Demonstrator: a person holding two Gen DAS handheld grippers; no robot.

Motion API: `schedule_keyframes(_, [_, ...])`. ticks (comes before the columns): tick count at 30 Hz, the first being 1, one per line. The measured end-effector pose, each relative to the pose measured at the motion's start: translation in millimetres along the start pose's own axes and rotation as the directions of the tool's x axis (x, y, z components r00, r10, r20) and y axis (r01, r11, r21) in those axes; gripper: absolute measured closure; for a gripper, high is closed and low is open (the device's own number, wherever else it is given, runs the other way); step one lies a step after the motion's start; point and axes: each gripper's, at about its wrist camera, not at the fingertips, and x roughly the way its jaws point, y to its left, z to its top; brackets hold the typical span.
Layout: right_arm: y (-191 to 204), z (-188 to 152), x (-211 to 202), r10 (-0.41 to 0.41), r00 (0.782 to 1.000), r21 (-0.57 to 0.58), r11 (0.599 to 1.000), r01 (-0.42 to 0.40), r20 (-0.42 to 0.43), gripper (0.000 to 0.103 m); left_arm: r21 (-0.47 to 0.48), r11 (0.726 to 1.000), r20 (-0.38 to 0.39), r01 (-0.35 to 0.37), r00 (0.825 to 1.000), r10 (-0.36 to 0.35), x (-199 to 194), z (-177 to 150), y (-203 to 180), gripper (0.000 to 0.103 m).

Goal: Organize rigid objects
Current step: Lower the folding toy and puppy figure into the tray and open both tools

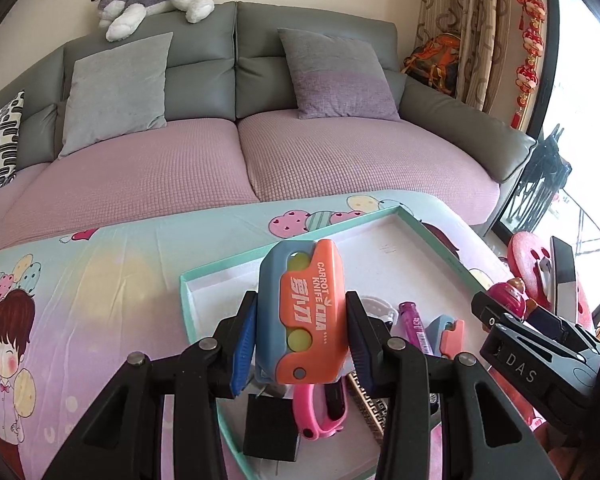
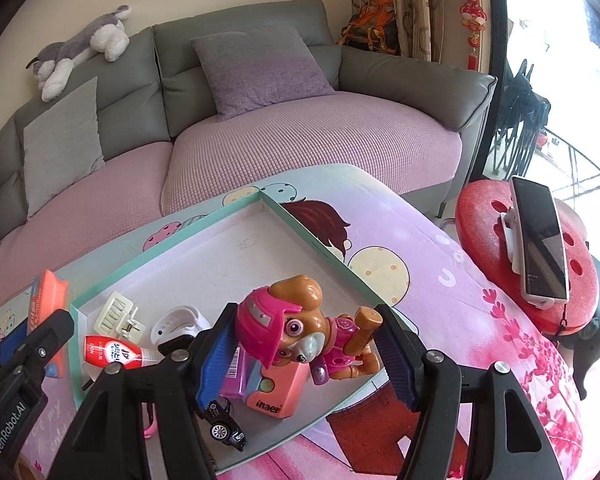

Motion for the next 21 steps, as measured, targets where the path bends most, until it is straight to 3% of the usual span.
schedule_keyframes(8, [-2.0,1.4,10.1,-0.014,1.0,-0.005,1.0,0.014,-0.018,0.034,0.039,0.999,-0.015,0.03,0.999,-0.03,18.9,-2.2,-17.8,0.059])
schedule_keyframes(21, [3.3,-3.8,24.6,0.016,0.998,-0.019,1.0,-0.017,-0.058,0.033,0.028,0.999,-0.071,0.016,0.997,-0.014,36.5,-9.2,-13.8,0.059])
